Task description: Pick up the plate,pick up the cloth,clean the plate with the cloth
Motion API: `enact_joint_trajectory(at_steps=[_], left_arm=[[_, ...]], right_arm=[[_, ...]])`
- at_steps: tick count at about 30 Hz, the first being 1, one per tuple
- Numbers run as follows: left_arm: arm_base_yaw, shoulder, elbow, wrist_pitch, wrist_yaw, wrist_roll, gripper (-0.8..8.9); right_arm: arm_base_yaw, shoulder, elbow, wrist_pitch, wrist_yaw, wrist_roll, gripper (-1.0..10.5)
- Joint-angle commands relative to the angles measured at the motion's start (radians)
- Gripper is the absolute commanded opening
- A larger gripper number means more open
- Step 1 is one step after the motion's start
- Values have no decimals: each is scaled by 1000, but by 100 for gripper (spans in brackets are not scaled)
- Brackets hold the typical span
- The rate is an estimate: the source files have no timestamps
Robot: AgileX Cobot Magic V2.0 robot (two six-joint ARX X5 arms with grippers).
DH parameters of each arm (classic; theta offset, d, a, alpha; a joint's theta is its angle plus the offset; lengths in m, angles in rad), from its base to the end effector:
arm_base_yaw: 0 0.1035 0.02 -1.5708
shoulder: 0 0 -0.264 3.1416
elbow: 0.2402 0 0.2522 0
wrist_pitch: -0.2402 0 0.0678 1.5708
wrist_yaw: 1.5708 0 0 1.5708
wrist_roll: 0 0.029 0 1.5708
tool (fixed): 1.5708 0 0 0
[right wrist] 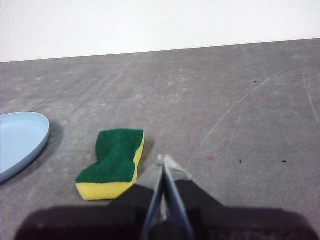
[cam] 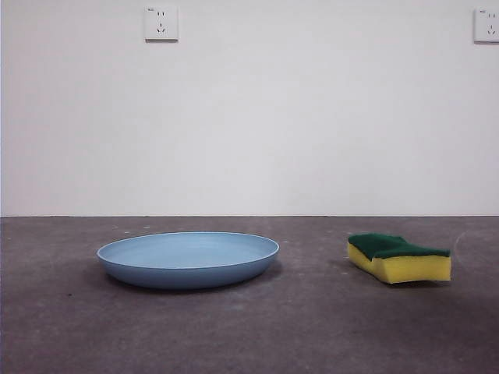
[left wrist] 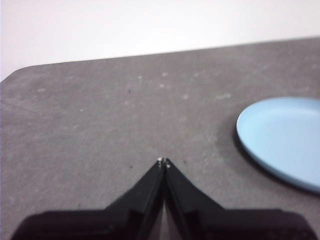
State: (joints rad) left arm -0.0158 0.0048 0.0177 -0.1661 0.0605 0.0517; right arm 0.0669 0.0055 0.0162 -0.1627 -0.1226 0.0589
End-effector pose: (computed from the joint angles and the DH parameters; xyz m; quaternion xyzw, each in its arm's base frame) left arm 0.0957 -0.0033 0.1532 0.0240 0.0755 -0.0400 0.9961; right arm 0.0953 0.0099 0.1529 0.0313 0.0786 0.0921 0.9921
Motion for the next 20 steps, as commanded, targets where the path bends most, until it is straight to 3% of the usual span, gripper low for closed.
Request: enact_joint_trajectory(at_steps=[1, 7, 9, 14, 20], left_arm=[[2, -2, -14, 20, -1, -60, -2], [2, 2, -13, 3, -3, -142, -7], [2, 7, -6, 0, -3, -171, -7], [2, 59, 69, -16, -2, -246, -7], [2, 246, 220, -35, 2, -259, -7]], right_arm=[[0, 1, -11, -10, -2, 84, 0], [0, 14, -1, -31, 34, 304, -12], [0, 40, 16, -58, 53, 345, -12], [0, 161, 100, -91, 22, 344, -12], [0, 380, 288, -111, -10, 310, -12]])
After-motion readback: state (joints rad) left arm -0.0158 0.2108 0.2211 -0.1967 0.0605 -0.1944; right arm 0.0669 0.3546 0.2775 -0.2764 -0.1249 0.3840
